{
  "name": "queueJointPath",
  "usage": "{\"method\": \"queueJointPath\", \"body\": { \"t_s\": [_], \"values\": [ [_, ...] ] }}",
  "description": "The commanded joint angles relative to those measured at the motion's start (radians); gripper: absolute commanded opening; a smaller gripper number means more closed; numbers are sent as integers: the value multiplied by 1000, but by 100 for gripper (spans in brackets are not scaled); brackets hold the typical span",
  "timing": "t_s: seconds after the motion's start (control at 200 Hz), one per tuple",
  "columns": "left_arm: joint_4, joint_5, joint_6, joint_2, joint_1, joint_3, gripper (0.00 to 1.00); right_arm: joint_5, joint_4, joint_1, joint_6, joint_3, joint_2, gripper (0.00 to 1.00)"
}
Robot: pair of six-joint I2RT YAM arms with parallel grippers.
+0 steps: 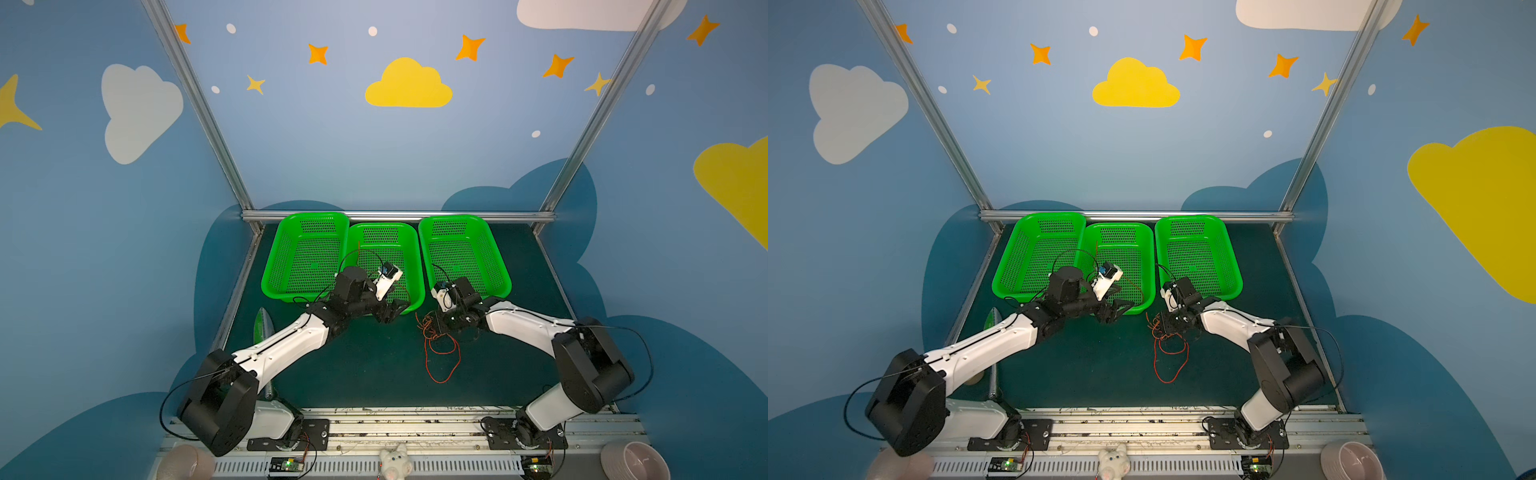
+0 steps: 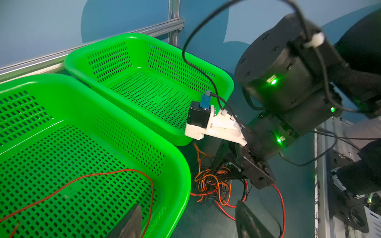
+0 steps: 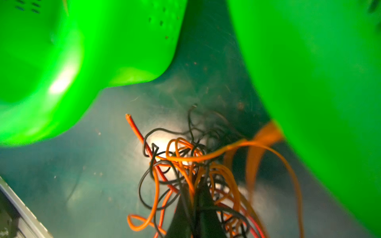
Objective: Untangle and sort cables by color
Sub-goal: Untie the cable.
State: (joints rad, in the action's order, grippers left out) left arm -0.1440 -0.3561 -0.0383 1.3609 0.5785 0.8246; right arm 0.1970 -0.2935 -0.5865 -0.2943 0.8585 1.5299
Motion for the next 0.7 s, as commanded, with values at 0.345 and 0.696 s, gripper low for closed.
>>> {"method": "queueJointPath", "body": {
  "t_s": [0.345, 0.696],
  "values": [
    [-116, -55, 19, 3, 60, -93, 52, -46, 114, 35, -12, -81, -383, 0],
    [-385, -54, -163, 86, 193, -191, 65, 74, 216, 102, -76, -36, -429, 0]
  ]
}}
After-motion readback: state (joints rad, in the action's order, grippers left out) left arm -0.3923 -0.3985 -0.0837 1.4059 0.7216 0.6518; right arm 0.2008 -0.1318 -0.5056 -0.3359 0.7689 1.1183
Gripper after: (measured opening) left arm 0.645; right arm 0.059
